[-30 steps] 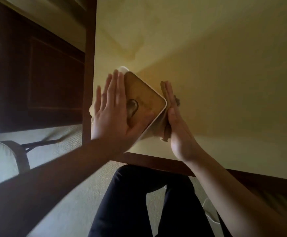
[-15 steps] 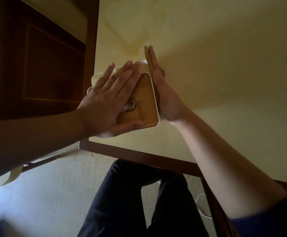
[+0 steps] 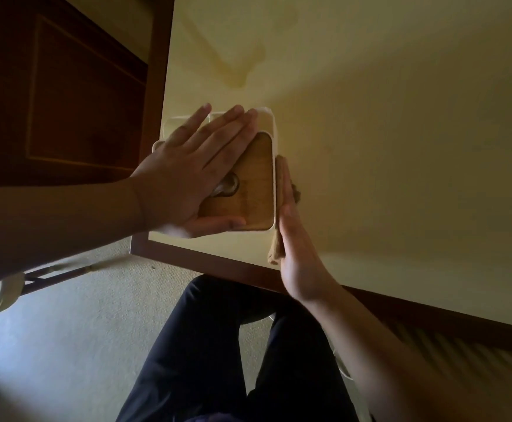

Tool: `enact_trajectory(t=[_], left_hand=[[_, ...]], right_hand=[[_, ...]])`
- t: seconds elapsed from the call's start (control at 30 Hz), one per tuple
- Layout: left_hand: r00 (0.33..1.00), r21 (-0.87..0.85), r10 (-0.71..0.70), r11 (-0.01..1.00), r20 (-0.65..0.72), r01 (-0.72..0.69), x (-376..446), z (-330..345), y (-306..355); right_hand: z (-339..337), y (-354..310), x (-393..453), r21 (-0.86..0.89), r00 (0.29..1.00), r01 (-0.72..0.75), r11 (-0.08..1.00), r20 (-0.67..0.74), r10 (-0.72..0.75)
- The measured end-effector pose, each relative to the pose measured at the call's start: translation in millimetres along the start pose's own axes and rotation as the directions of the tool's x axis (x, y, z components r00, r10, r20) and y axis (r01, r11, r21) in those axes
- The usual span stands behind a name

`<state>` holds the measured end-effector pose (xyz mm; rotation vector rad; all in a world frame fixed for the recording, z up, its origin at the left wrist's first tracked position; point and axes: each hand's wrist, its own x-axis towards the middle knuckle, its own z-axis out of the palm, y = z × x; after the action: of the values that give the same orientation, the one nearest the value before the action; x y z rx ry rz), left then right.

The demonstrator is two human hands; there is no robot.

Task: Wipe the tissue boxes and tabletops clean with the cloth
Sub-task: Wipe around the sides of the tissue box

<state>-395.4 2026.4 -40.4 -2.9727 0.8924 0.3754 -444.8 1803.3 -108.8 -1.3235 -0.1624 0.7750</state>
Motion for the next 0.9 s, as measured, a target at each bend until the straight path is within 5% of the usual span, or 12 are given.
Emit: enact_trajectory(t=[0.43,0.77,0.9], left_hand=[[0.998,0.008,0.054,0.998,-0.015,-0.054,0,1,-1],[0.998,0.002,0.060,0.998,-0.006,-0.060,0,-1,0],[0.998,0.012,0.067,0.998,-0.016,-0.067,-1,-1,0]], right_hand=[[-19,-18,106,-0.030,0.989,0.135,0.990,-0.056,-0.136],[13,25,-12,0.021,0.996,0.069,0.997,-0.059,-0.068],[12,23,3,0.038,0.996,0.025,0.999,-0.091,-0.022]])
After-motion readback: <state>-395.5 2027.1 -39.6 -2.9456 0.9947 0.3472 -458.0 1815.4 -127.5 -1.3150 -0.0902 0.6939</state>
